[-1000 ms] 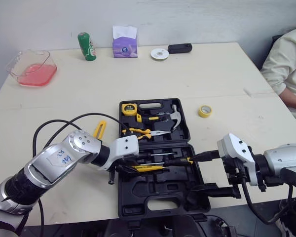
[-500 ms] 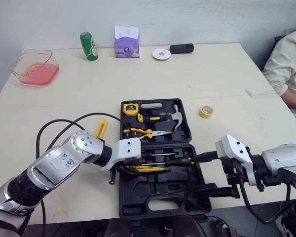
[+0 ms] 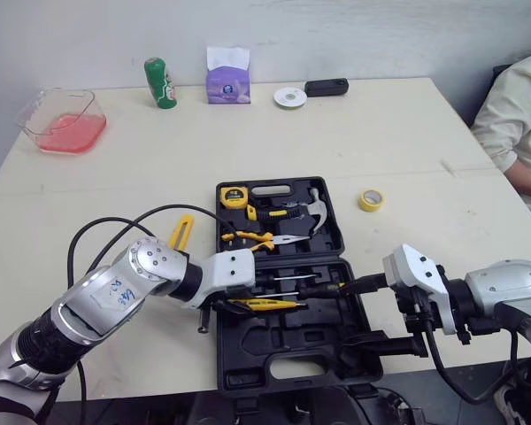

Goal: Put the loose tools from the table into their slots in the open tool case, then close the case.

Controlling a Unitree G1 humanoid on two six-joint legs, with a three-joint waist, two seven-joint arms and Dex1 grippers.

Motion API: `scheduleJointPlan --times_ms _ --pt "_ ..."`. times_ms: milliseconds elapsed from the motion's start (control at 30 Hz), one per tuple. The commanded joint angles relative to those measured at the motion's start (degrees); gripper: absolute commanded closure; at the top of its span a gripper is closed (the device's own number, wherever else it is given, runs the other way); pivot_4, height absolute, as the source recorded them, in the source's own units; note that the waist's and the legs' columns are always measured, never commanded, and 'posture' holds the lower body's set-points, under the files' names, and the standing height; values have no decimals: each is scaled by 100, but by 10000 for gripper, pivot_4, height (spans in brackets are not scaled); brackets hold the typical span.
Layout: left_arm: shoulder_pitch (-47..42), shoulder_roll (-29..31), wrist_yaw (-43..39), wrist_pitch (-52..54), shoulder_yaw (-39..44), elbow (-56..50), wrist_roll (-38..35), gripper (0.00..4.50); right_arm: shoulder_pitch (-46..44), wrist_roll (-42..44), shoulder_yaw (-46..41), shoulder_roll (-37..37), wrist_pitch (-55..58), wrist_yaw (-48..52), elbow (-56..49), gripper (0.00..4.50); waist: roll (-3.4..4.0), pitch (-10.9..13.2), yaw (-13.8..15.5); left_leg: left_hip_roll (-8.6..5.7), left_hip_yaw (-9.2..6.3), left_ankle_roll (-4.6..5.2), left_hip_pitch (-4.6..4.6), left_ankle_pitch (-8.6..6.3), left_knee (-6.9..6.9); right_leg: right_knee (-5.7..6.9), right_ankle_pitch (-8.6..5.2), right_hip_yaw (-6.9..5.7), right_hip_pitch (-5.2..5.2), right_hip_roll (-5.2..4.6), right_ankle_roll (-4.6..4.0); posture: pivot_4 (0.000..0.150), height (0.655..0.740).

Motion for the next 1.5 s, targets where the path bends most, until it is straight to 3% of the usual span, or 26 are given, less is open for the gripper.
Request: scheduleJointPlan --times_ms 33,733,967,1167,1267,1333,1467,1500 --pt "-132 34 -65 184 252 -335 -188 39732 41 30 -74 -83 -52 25 -53 0 0 0 0 0 0 0 0 0 0 1 0 0 0 0 0 1500 7244" --pt "-153 -103 385 890 -71 -399 -66 39732 39 -53 -18 -122 -156 137 85 0 -1 0 0 0 -2 -1 1 1 18 17 0 3 1 1 0 1500 7244" --pt "-99 -313 214 713 858 -442 -664 8671 139 -51 -73 -130 -171 154 47 0 -2 1 -4 3 -11 0 -8 0 42 35 0 6 0 -1 0 1500 7244" --pt "710 -792 153 -750 1536 -57 -798 8671 194 -75 -117 -133 -225 157 54 0 -1 0 -5 2 -9 1 -7 -1 46 39 0 7 1 -7 -1 1500 7244" --pt "1307 -1220 -8 -1799 1523 406 -680 17055 125 -134 -36 -54 -302 77 98 0 -1 0 -5 2 -10 2 -5 -1 55 43 0 6 2 -9 -1 1500 7244" --pt "1532 -1279 -30 -2221 1371 674 -401 25233 82 -150 12 -32 -320 48 110 0 0 -1 -6 1 -7 5 -1 -3 55 44 0 5 6 -13 -1 1500 7244" --pt "1657 -1219 -100 -2462 1245 830 -192 42238 45 -120 25 -28 -284 44 103 0 -1 0 5 1 -13 6 -4 -4 60 45 0 2 6 -13 -1 1500 7244" --pt "1648 -1194 -104 -2436 1222 826 -170 44165 49 -114 25 -29 -279 41 99 0 0 -1 3 2 -13 7 -5 -4 60 45 0 2 6 -14 -1 1500 7244"
